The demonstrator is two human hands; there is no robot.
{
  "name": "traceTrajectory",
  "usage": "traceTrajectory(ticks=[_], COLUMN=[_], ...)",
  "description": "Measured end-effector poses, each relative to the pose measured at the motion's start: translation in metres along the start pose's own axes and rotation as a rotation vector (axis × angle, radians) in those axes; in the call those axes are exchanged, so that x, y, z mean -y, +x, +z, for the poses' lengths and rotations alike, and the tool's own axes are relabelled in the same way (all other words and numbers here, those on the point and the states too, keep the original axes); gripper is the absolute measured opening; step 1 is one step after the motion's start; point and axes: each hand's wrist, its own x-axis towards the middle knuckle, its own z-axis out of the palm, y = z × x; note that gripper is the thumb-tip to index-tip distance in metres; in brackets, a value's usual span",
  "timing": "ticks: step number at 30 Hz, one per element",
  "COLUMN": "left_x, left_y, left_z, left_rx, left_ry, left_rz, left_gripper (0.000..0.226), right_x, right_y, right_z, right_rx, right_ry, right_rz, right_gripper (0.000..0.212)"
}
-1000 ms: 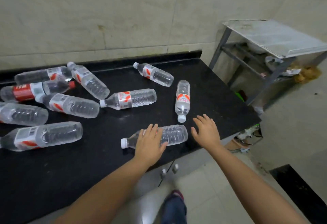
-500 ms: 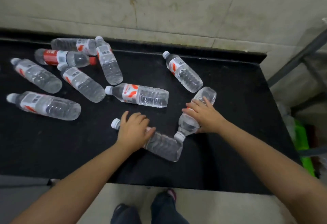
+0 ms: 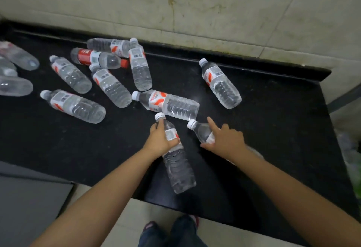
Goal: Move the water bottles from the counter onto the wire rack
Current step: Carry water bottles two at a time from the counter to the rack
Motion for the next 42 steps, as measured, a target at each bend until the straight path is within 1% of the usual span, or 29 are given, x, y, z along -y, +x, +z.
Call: traceTrajectory(ticks=[2,3,5,7,9,12,14,18,21,23,27,30,34,36,39,42], left_x=[-0.005,-0.008,-0.012,-0.013,-0.012,-0.009,-0.003,0.015,0.025,0.022,-0.01,-0.05,-0.117,-0.152,-0.201,-0.251], left_y=[0.003,0.003,-0.002,-0.008,-0.01,-0.008,-0.011,-0.03,-0.044,-0.051,-0.062,-0.074,-0.098,-0.112,-0.135,-0.158], left_z=[0.0,0.004,0.017,0.029,0.032,0.026,0.024,0.024,0.025,0.024,0.025,0.027,0.038,0.052,0.081,0.121], left_rx=[0.042,0.024,-0.045,-0.112,-0.151,-0.131,-0.106,-0.005,0.083,0.096,0.046,0.011,-0.075,-0.112,-0.172,-0.286], left_ry=[0.084,0.134,0.206,0.213,0.191,0.163,0.173,0.231,0.222,0.229,0.284,0.304,0.256,0.236,0.191,0.106], left_rz=[0.031,0.011,-0.057,-0.086,-0.087,-0.075,-0.028,0.141,0.282,0.382,0.635,0.766,0.942,1.039,1.135,1.276], left_gripper=[0.075,0.077,0.086,0.092,0.089,0.084,0.083,0.083,0.082,0.08,0.077,0.076,0.077,0.078,0.078,0.074], right_x=[0.005,0.007,0.012,0.014,0.013,0.017,0.023,0.036,0.039,0.037,0.019,0.0,-0.039,-0.065,-0.11,-0.164], right_y=[-0.009,-0.013,-0.02,-0.023,-0.022,-0.025,-0.031,-0.051,-0.073,-0.09,-0.124,-0.148,-0.178,-0.195,-0.227,-0.267], right_z=[0.007,0.01,0.015,0.016,0.014,0.013,0.014,0.022,0.03,0.03,0.009,-0.019,-0.058,-0.072,-0.087,-0.099], right_rx=[0.023,0.012,-0.081,-0.139,-0.132,-0.109,-0.106,-0.145,-0.151,-0.18,-0.385,-0.579,-0.856,-0.962,-1.138,-1.311], right_ry=[0.093,0.139,0.165,0.169,0.184,0.16,0.151,0.199,0.305,0.4,0.605,0.624,0.689,0.697,0.723,0.741], right_rz=[0.082,0.1,0.06,0.006,0.014,0.055,0.1,0.25,0.349,0.4,0.462,0.46,0.477,0.473,0.467,0.442], right_gripper=[0.09,0.09,0.086,0.078,0.073,0.078,0.08,0.074,0.068,0.068,0.075,0.078,0.08,0.081,0.081,0.083])
